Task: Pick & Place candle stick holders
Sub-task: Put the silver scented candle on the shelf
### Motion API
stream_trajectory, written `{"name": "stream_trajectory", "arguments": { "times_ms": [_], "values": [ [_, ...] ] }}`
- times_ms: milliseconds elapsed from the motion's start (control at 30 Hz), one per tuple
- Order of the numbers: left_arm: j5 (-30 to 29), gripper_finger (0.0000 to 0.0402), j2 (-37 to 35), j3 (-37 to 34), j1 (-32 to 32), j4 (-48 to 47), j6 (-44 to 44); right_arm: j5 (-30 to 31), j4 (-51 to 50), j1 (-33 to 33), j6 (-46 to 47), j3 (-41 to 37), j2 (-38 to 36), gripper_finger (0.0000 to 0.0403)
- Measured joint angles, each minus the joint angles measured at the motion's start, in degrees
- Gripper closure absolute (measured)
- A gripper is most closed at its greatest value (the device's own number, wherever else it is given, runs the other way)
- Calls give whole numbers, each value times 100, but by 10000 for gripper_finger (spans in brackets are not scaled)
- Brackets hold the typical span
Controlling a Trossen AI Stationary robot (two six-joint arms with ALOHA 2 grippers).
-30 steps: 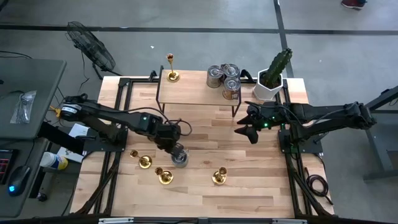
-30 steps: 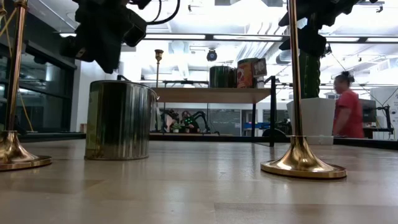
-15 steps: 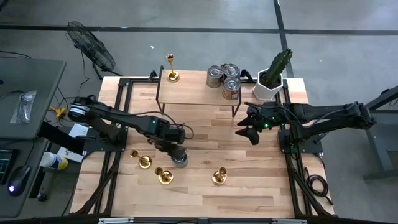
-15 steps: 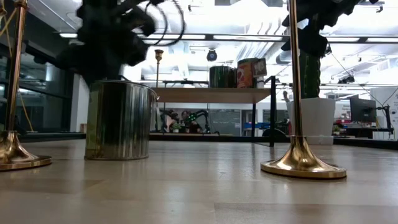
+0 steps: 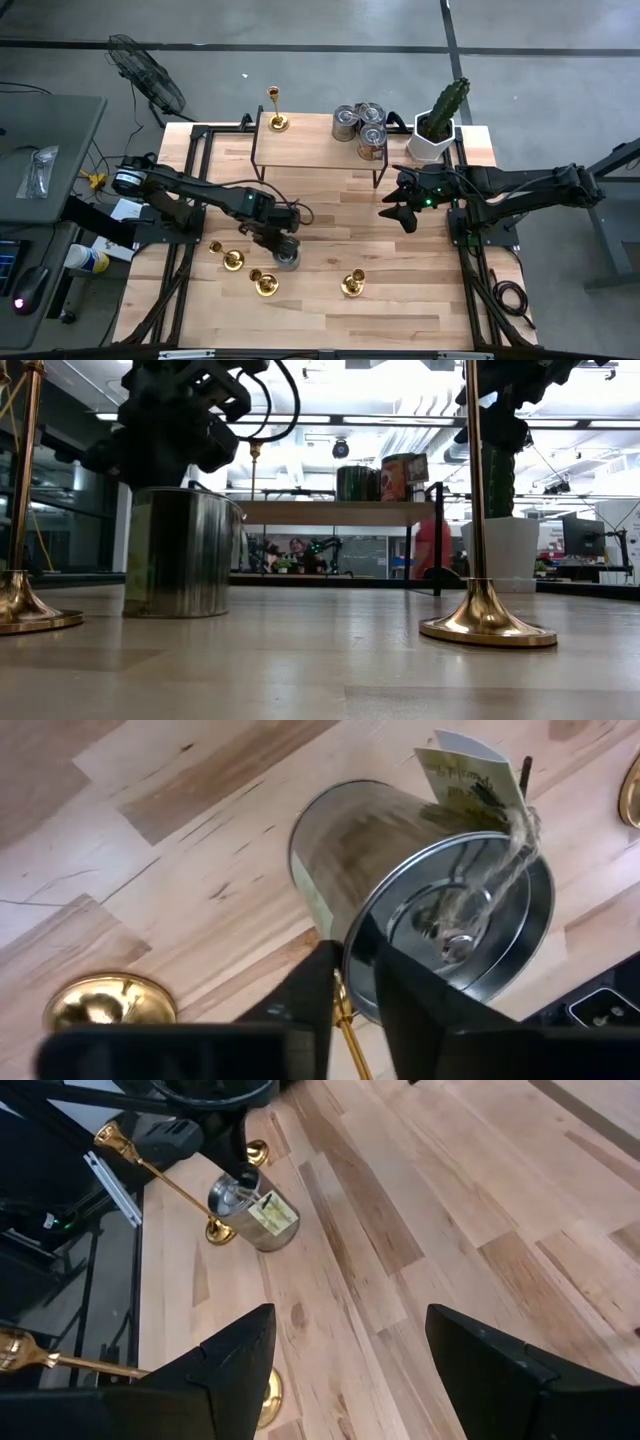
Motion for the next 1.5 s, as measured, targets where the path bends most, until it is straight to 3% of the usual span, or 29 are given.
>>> {"name": "stream_trajectory", "arguments": {
  "times_ms": [200,600,1167,1500],
  "values": [
    [29,395,-4,2,0,14,58,0,0,-1,-23,0,0,151],
    [-112,400,13,97,3,-8,-40,0,0,1,-45,0,0,151],
    [-506,401,332,694,857,451,569,2,15,1,-45,0,0,151],
    [-505,401,1277,1965,1280,281,1427,4,44,-1,-15,0,0,151]
  ]
}}
